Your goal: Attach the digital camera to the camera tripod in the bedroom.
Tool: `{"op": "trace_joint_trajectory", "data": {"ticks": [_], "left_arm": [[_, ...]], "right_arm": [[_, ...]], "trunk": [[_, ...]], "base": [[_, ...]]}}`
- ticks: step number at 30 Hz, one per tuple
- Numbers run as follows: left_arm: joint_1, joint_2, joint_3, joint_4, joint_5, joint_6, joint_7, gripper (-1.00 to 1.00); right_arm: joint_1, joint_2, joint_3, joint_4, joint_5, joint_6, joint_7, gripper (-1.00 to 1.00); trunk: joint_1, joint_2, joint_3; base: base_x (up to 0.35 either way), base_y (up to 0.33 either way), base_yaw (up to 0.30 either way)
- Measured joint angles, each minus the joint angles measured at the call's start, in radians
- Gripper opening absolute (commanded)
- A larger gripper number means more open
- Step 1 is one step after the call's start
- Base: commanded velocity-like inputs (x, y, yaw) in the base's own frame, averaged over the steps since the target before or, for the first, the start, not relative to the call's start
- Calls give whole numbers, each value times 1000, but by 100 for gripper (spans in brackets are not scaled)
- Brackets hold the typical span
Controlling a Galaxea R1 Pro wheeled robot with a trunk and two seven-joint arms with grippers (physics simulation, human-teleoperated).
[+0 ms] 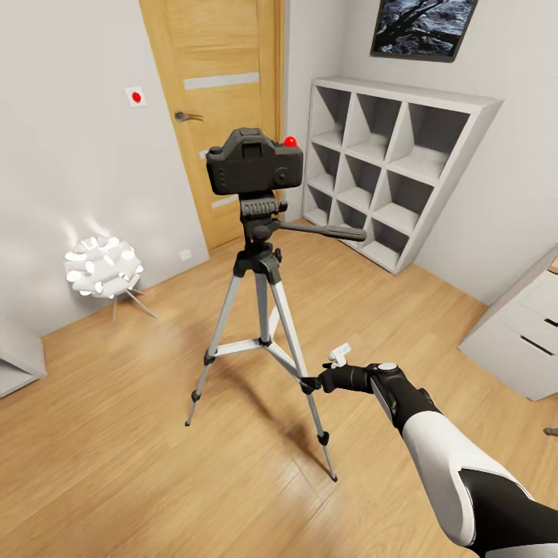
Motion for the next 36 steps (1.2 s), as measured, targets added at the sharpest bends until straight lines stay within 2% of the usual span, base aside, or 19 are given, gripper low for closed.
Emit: {"op": "trace_joint_trajectory", "data": {"ticks": [12, 36], "left_arm": [[0, -1, -1, 0, -1, -1, 0, 100], [0, -2, 0, 0, 0, -1, 0, 100]], "right_arm": [[0, 0, 0, 0, 0, 0, 0, 100], [0, -1, 0, 0, 0, -1, 0, 100]], "trunk": [[0, 0, 0], [0, 0, 0]], "base": [[-59, -50, 0], [-228, -185, 0]]}}
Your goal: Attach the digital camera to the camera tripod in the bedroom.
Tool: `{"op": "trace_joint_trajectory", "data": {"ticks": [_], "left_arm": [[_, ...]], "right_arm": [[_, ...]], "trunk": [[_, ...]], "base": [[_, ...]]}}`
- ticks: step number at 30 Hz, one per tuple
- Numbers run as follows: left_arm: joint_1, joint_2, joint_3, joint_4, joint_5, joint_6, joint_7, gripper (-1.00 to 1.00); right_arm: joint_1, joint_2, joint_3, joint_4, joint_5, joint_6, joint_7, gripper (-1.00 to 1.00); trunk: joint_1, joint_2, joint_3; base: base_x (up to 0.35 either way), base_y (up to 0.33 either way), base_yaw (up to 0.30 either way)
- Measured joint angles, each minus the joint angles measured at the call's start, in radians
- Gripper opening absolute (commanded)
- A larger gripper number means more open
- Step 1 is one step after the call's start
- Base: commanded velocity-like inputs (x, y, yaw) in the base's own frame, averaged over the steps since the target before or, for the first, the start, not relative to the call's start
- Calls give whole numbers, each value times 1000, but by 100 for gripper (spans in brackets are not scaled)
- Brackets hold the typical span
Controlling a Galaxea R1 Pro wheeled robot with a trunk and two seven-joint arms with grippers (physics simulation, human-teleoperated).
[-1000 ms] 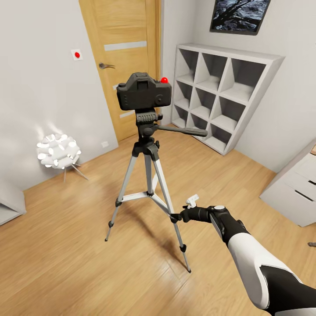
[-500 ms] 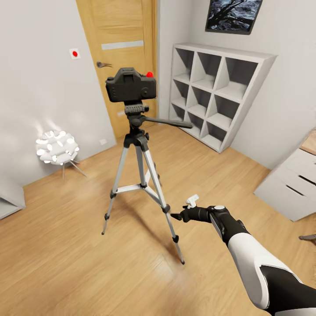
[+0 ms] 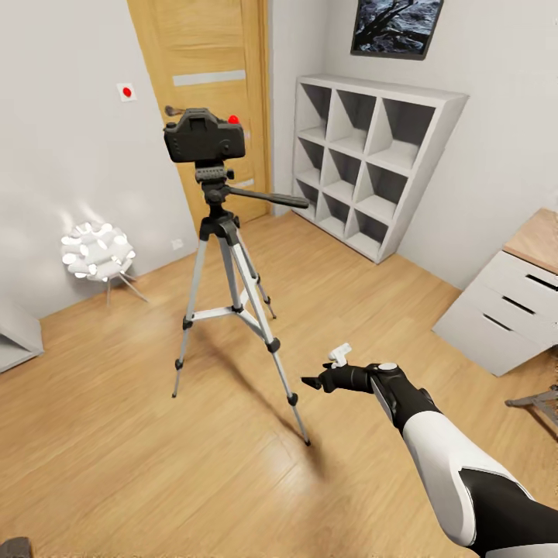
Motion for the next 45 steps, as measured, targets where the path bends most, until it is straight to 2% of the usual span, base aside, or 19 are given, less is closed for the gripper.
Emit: {"op": "trace_joint_trajectory", "data": {"ticks": [8, 27, 31, 32, 34, 37, 41, 42, 43, 45], "left_arm": [[0, 2, 0, 1, 0, 1, 0, 100], [0, 3, 0, 1, 0, 1, 0, 100], [0, 3, 0, 2, 1, 1, 1, 100], [0, 3, 0, 3, 2, 1, 1, 100], [0, 3, 0, 3, 2, 1, 1, 100], [0, 3, 0, 4, 2, 1, 1, 100], [0, 3, 0, 6, 2, 1, 1, 100], [0, 2, 0, 8, 2, 2, 1, 100], [0, 2, 0, 8, 3, 1, 1, 100], [0, 3, 0, 8, 3, 1, 1, 100]], "right_arm": [[0, 0, 0, 0, 0, 0, -1, 100], [0, 0, 0, 0, 2, 5, -4, 100], [0, -24, -1, 24, 3, 12, -25, 100], [4, -80, 3, 118, 4, 12, -75, 100], [6, -144, 4, 234, 3, 7, -117, 100], [9, -208, 7, 389, -2, 3, -173, 100], [32, -237, 4, 442, -5, 6, -211, 100], [84, -252, -2, 466, -9, 8, -257, 100], [183, -254, 7, 469, -7, 8, -265, 100], [218, -253, 4, 472, -7, 7, -280, 100]], "trunk": [[0, 0, 0], [0, 0, 0], [0, 0, 0], [0, 0, 0], [0, 0, 0], [0, 0, 0], [0, 0, 0], [0, 0, 0], [0, 0, 0], [-1, 0, 0]], "base": [[-129, -104, 0], [-10, -8, 0], [0, 0, 0], [0, 0, 0], [0, 0, 0], [0, 0, 0], [0, 0, 0], [0, 0, 0], [0, 0, 0], [0, 0, 0]]}}
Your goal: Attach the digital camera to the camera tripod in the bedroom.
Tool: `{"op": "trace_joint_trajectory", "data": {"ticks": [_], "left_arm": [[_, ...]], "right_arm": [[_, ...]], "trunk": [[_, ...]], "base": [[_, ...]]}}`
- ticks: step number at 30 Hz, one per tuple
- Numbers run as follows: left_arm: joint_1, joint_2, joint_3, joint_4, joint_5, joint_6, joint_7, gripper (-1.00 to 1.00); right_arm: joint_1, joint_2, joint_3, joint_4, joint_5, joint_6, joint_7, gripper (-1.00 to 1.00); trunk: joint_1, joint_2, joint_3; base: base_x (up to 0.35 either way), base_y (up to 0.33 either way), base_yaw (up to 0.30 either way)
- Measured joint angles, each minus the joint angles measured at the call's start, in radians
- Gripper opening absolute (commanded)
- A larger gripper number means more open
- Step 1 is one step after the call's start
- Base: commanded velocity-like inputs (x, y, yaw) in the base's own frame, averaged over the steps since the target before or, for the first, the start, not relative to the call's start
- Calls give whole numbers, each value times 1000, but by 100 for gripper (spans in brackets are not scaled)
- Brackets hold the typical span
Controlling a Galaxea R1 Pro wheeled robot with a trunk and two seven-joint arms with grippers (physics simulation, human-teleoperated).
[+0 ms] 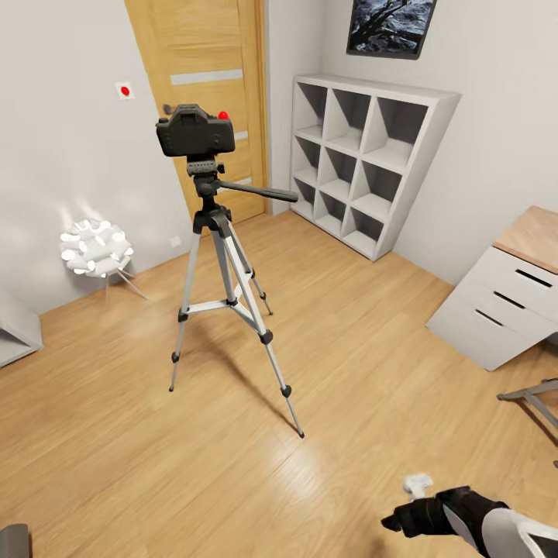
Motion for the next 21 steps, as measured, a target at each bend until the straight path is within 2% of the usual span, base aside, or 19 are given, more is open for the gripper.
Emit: {"op": "trace_joint_trajectory", "data": {"ticks": [1, 2, 3, 5, 6, 7, 8, 9, 10, 12, 13, 14, 18, 21], "left_arm": [[0, 0, 0, 0, -2, 0, 0, 100], [0, 1, 0, -1, -2, 0, 0, 100], [0, 1, 0, -1, -2, 0, 0, 100], [0, 1, 0, -1, -2, 0, 0, 100], [0, 1, 0, 0, -1, 0, -1, 100], [0, 1, 0, 0, -1, 0, -1, 100], [0, 1, 0, 0, -1, 0, -1, 100], [0, 1, 0, 0, -1, 2, -2, 100], [0, 1, 0, 0, -2, 5, -2, 100], [0, 1, 0, 0, -2, 8, -3, 100], [0, 2, 0, 0, -2, 12, -3, 100], [1, 5, 0, 1, -2, 19, -4, 100], [4, 6, 0, 2, -2, 33, -23, 100], [7, 9, -1, 2, -5, 47, -76, 100]], "right_arm": [[67, 8, -7, 4, -5, -16, -90, 100], [197, 8, -1, 5, -3, -20, -99, 100], [263, 8, 0, 6, -4, -28, -109, 100], [282, 8, -3, 6, -5, -42, -130, 100], [347, 11, -8, 5, -7, -77, -201, 100], [385, 11, -2, 6, -5, -86, -212, 100], [388, 12, -5, 6, -7, -95, -222, 100], [428, 13, -5, 7, -23, -151, -268, 100], [448, 13, -5, 6, -41, -175, -288, 100], [469, 13, -6, 5, -64, -195, -305, 100], [488, 13, -5, 5, -86, -212, -318, 100], [524, 14, -4, 4, -136, -244, -343, 100], [533, 14, -5, 4, -148, -253, -351, 100], [535, 15, -6, 4, -154, -255, -353, 100]], "trunk": [[0, 0, 0], [0, 0, 0], [0, 0, 0], [0, 0, 0], [0, 0, 0], [0, 0, 0], [0, 0, 0], [0, 0, 0], [0, 0, 0], [0, 0, 0], [0, 0, 0], [0, 0, 0], [0, 0, 0], [0, 0, 0]], "base": [[0, 0, 0], [0, 0, 0], [0, 0, 0], [0, 0, 0], [0, 0, 0], [0, 0, 0], [0, 0, 0], [0, 0, 0], [0, 0, 0], [0, 0, 0], [0, 0, 0], [0, 0, 0], [0, 0, 0], [0, 0, 0]]}}
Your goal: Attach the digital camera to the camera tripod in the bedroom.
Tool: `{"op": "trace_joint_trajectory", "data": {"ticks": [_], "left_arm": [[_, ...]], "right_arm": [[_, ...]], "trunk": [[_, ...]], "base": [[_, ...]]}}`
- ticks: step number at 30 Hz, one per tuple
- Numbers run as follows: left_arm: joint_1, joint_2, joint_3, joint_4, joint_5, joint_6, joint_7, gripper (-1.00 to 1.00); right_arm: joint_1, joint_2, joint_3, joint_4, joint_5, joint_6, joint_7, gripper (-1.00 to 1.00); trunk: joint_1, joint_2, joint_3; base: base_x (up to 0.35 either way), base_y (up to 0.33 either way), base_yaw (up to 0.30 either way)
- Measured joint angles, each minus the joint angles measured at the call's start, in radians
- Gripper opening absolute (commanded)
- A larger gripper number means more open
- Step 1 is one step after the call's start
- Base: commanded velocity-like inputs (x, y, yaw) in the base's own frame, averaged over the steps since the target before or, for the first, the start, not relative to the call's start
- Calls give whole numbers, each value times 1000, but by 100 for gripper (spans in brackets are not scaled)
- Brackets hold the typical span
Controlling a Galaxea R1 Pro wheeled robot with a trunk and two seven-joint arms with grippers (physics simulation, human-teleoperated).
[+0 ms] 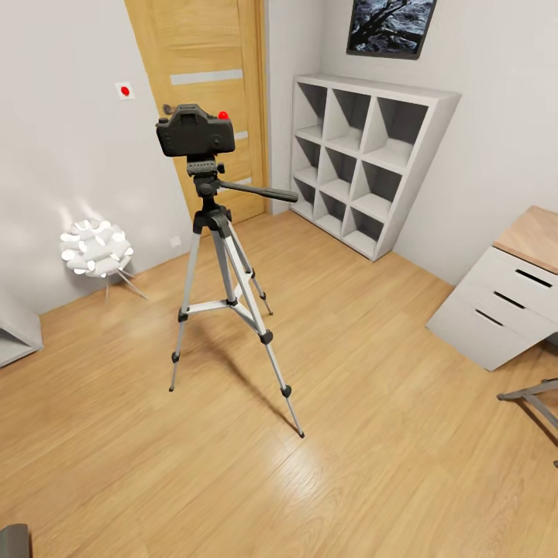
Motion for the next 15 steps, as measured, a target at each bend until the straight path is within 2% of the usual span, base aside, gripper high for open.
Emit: {"op": "trace_joint_trajectory", "data": {"ticks": [5, 15], "left_arm": [[1, 7, -1, 1, -1, 2, -48, 100], [2, 12, -1, 0, 0, -4, -69, 100]], "right_arm": [[1, 5, 0, 0, -8, -1, -1, 100], [1, 19, 1, 0, -14, -3, -2, 100]], "trunk": [[0, 0, 0], [0, 0, 1]], "base": [[0, 0, 0], [0, 0, 0]]}}
